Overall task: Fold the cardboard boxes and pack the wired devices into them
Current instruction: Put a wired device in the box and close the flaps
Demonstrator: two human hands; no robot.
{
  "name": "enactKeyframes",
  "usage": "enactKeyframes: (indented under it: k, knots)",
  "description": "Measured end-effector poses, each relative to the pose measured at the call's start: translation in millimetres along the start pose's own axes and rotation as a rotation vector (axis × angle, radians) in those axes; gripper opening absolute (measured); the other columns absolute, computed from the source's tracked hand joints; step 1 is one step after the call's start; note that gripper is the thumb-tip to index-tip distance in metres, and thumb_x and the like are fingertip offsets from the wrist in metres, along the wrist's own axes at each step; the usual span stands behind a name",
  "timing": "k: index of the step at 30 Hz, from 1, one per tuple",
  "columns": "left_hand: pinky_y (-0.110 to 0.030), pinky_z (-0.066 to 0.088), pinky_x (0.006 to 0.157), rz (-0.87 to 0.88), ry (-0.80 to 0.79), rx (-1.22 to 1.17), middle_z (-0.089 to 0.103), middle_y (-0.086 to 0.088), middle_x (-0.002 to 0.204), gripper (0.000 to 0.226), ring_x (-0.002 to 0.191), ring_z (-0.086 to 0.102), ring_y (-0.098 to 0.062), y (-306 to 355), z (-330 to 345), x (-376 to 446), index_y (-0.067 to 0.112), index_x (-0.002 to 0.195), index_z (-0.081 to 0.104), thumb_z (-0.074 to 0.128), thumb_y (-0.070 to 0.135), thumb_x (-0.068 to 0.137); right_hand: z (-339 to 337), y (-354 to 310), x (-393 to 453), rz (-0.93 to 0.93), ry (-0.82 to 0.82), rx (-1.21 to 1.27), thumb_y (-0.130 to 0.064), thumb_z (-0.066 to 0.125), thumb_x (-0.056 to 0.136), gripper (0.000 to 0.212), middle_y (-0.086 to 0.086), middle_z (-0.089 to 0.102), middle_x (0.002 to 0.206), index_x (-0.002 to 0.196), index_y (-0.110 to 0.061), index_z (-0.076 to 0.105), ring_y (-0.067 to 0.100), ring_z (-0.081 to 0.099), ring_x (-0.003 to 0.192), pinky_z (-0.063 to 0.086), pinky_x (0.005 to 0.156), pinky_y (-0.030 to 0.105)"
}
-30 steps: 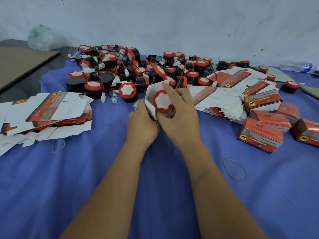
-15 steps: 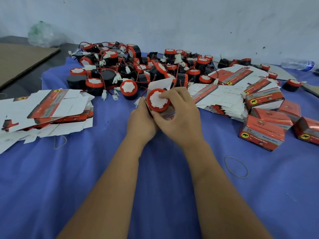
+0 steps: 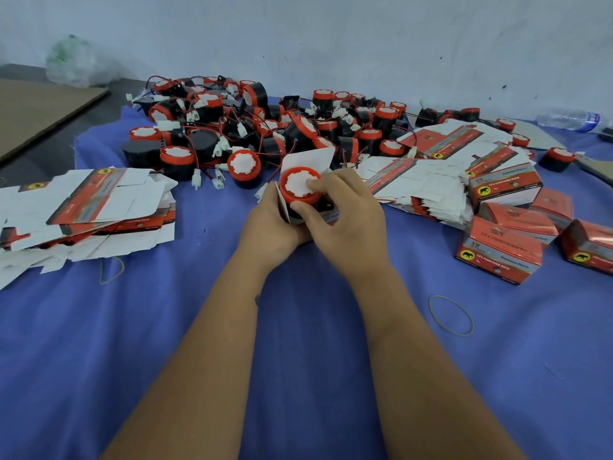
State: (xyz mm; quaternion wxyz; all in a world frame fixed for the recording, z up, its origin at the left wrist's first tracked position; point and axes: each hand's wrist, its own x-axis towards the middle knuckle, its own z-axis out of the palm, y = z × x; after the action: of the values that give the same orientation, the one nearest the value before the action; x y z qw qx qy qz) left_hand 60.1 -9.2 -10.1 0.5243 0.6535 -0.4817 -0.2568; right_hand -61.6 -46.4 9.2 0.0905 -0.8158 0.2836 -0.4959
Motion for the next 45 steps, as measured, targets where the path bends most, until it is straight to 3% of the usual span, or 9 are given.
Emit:
enactKeyframes:
  k: [9,14,18,23,28,31,34,39,45]
  knots:
    - [-0.037,0.056,0.08,-0.027,0.117,-0.012,0.061,0.013,0.103,0.063,0.096,0.062,-0.013,-0.3,1.2,-0.6,0.027,0.122,0.041,0.077,0.022,0.072,5.6,13.1,-3.6,0.132,-0.264,-0.058,-0.027,0.057,0.089,0.025,-0.003,0.068,0.108,0.108,-0.017,0.07,0.019,0.057,0.104,0.034,0.1,0.034]
    - [-0.015,0.049,0.071,-0.033,0.178,-0.11,0.061,0.019,0.098,0.06,0.089,0.059,0.004,-4.2,-0.7,2.0,0.032,0.117,0.045,0.084,0.016,0.074,8.2,5.6,-1.2,0.397,0.126,0.151,-0.017,0.059,0.088,0.011,-0.006,0.055,0.075,0.077,-0.013,0.058,0.007,0.05,0.072,0.04,0.064,0.023]
    - [-0.003,0.044,0.063,-0.025,0.04,-0.079,0.059,0.02,0.106,0.06,0.093,0.057,0.005,-4.8,-5.4,3.0,0.035,0.124,0.045,0.077,0.01,0.08,0.0,9.2,8.0,0.803,0.277,0.554,-0.021,0.067,0.089,0.027,-0.005,0.044,0.062,0.108,-0.023,0.048,0.01,0.042,0.057,0.04,0.059,0.023]
    - [-0.024,0.049,0.082,-0.068,0.037,-0.207,0.063,0.015,0.117,0.048,0.11,0.059,-0.009,2.7,-1.6,4.8,0.046,0.125,0.047,0.059,0.018,0.089,-5.9,1.3,15.6,0.641,0.258,0.6,-0.006,0.056,0.093,0.014,0.018,0.047,0.067,0.08,-0.003,0.059,0.024,0.039,0.063,0.038,0.06,0.036]
    - [-0.031,0.049,0.092,-0.021,0.139,-0.108,0.061,0.013,0.125,0.054,0.114,0.058,-0.012,2.2,6.4,4.5,0.037,0.142,0.041,0.062,0.039,0.092,-7.7,-11.4,13.4,0.568,-0.006,0.816,-0.001,0.043,0.089,0.026,0.017,0.051,0.058,0.077,0.008,0.064,0.017,0.042,0.05,0.035,0.048,0.019]
    - [-0.035,0.05,0.099,-0.004,0.093,-0.108,0.06,0.01,0.131,0.064,0.119,0.058,-0.014,0.4,5.9,3.8,0.034,0.146,0.039,0.068,0.037,0.089,-5.7,-14.5,12.1,0.524,-0.064,0.774,-0.032,0.045,0.094,0.043,0.015,0.064,0.063,0.077,-0.001,0.071,0.015,0.056,0.06,0.046,0.061,0.019]
    - [-0.04,0.051,0.102,-0.012,0.042,-0.108,0.063,0.013,0.128,0.06,0.118,0.059,-0.01,0.7,3.7,4.0,0.039,0.144,0.042,0.067,0.025,0.092,-7.1,-10.3,11.9,0.459,-0.007,0.625,-0.044,0.055,0.091,0.042,0.007,0.069,0.07,0.073,-0.011,0.073,0.023,0.064,0.086,0.049,0.094,0.044]
    - [-0.045,0.045,0.106,-0.056,-0.04,-0.123,0.067,0.016,0.121,0.057,0.117,0.06,-0.014,3.1,1.2,1.7,0.045,0.133,0.052,0.063,0.028,0.079,-6.6,-2.0,14.3,0.524,0.056,0.458,-0.03,0.071,0.087,0.005,-0.006,0.072,0.085,0.085,-0.026,0.073,0.027,0.059,0.108,0.047,0.095,0.049]
    - [-0.049,0.039,0.11,-0.106,-0.008,-0.126,0.066,0.012,0.123,0.061,0.125,0.052,-0.026,4.5,4.1,1.5,0.045,0.132,0.051,0.059,0.033,0.073,-6.2,9.7,15.0,0.484,0.042,0.25,-0.017,0.067,0.086,0.01,-0.019,0.065,0.084,0.091,-0.024,0.071,0.017,0.057,0.11,0.042,0.101,0.046]
